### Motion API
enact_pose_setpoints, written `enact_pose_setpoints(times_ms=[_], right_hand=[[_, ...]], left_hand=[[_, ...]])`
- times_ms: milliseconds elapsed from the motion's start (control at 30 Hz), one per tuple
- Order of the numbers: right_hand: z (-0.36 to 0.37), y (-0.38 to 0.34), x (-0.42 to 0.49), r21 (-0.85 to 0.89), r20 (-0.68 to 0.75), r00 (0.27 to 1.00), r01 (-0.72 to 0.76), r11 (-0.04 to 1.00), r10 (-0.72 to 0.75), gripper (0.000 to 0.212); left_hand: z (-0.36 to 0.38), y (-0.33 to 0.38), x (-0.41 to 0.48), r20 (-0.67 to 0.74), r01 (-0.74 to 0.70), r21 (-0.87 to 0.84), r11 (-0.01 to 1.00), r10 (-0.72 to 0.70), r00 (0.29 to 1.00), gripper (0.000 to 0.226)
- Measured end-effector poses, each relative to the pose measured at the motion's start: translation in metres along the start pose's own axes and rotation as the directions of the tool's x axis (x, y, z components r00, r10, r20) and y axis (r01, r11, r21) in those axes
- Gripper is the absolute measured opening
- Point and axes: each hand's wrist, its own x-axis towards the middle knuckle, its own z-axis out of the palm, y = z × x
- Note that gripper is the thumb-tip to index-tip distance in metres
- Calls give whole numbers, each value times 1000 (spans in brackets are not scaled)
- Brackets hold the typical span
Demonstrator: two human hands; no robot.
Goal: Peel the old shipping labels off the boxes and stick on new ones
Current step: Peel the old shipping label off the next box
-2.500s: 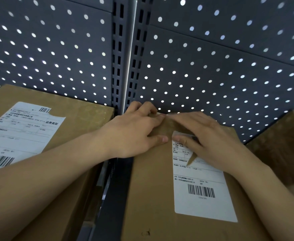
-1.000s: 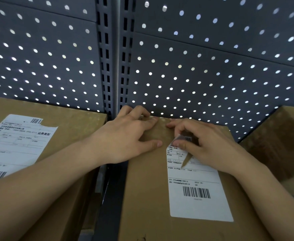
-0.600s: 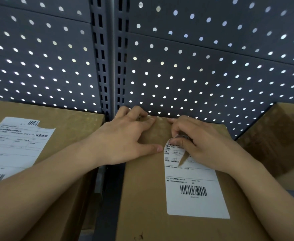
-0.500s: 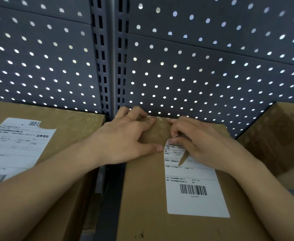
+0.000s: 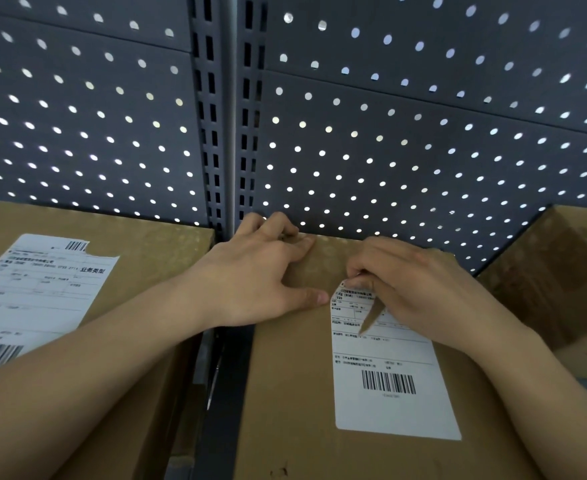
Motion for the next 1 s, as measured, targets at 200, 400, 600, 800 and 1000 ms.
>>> enact_pose_setpoints(times_ms=[200,400,600,800,1000], right_hand=[[-2,-1,-2,0,-61,996,69,998,-69,21],[-1,0,-6,39,-71,997,18,999,-15,20],[-21,-8,-2,216,-163,986,10,976,26,21],[-22,-12,-1,209,-175,984,16,978,21,25],[-27,-17,-5,234,-193,981,51,971,-4,20]], left_hand=[[1,0,1,2,11,-5,1000,-11,1000,85],[1,0,1,-2,11,-25,1000,-11,1000,83],[2,-3,3,18,21,-27,999,-21,1000,85],[3,-3,4,5,20,-27,999,-20,1000,84],[3,-5,4,6,16,-28,999,-16,1000,84]])
